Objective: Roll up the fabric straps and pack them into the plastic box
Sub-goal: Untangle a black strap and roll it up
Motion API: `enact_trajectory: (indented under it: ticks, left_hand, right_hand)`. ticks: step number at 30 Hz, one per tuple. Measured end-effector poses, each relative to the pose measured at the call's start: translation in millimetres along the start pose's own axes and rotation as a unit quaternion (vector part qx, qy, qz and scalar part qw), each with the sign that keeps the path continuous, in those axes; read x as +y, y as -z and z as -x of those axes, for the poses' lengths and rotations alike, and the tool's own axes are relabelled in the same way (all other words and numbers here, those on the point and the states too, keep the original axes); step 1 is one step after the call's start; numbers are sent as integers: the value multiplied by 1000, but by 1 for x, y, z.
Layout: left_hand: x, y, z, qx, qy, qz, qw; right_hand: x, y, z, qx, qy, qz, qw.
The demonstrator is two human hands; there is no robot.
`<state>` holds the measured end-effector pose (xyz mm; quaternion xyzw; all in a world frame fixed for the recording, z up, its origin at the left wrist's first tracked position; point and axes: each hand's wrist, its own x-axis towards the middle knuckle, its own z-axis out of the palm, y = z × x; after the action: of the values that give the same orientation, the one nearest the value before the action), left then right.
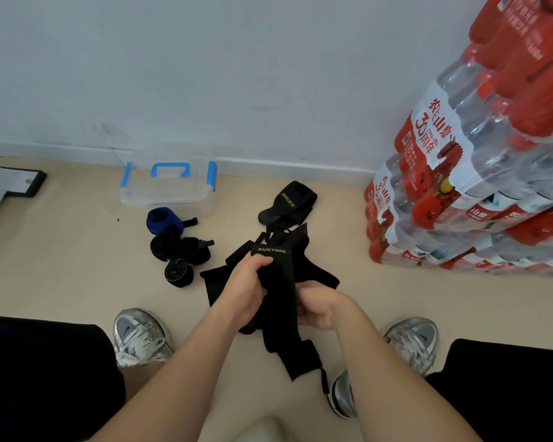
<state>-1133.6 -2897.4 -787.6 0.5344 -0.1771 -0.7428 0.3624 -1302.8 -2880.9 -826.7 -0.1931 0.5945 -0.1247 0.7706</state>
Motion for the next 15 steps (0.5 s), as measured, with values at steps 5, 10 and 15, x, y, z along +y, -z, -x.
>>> enact_trajectory:
  ticks: [5, 10, 15]
  left_hand:
    - [24, 12, 6, 9, 49, -32, 998]
    - [42, 23, 11, 17, 45, -57, 997]
    - [48, 26, 11, -38, 53, -78, 995]
  right_hand:
    - [-20, 15, -23, 312, 78, 68, 945]
    - [-26, 48, -13, 340, 186, 140, 911]
    - [-34, 20, -12, 303, 147, 367, 867]
